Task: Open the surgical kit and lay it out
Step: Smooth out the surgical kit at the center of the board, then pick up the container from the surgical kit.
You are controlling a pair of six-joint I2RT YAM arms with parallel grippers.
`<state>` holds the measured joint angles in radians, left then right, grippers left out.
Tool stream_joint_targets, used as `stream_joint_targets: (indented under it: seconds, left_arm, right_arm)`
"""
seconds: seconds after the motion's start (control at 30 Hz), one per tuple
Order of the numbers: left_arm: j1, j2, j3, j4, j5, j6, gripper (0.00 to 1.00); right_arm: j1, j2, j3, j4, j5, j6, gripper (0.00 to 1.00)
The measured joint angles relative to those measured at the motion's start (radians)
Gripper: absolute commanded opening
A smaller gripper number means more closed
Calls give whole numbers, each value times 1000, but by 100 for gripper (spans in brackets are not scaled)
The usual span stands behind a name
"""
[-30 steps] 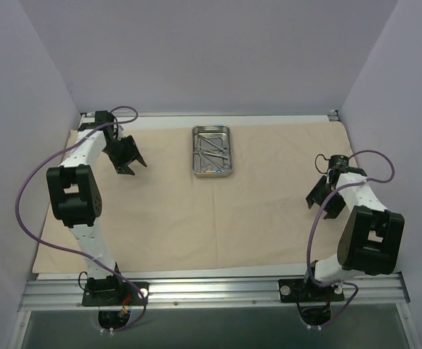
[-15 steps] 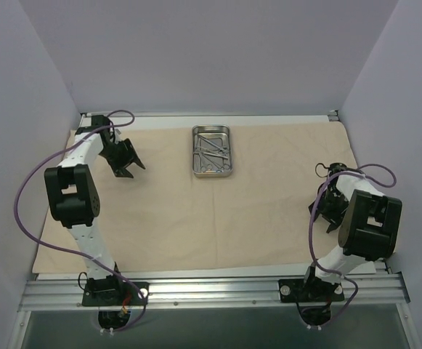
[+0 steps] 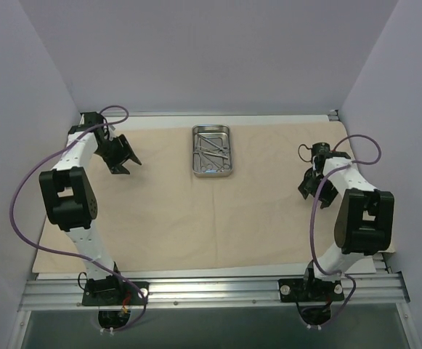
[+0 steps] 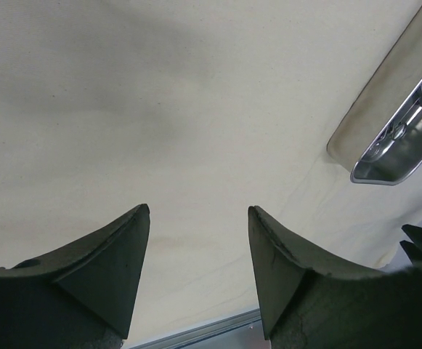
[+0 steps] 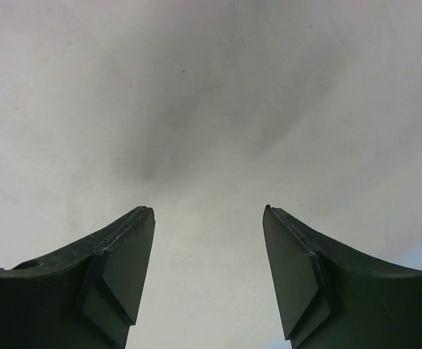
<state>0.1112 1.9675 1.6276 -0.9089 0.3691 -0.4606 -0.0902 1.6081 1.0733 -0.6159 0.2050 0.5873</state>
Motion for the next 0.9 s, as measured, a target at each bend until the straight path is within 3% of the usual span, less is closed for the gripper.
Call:
stream_joint_targets:
  seconds: [0.13, 0.47, 0.6, 0.9]
  left_arm:
    - [0, 0, 3, -1, 2, 1, 66]
    - [0, 0, 4, -8, -20, 11, 77]
    - [0, -1, 11, -16, -30, 20, 82]
    - [-5, -50, 13, -35, -44, 54, 85]
  right_arm:
    - [-4, 88, -81, 62, 0, 15, 62]
    - [-27, 45, -124, 101, -34, 29, 63]
    - [34, 115, 63, 19, -10, 2, 64]
    - [395, 380, 768, 75, -19, -179, 76]
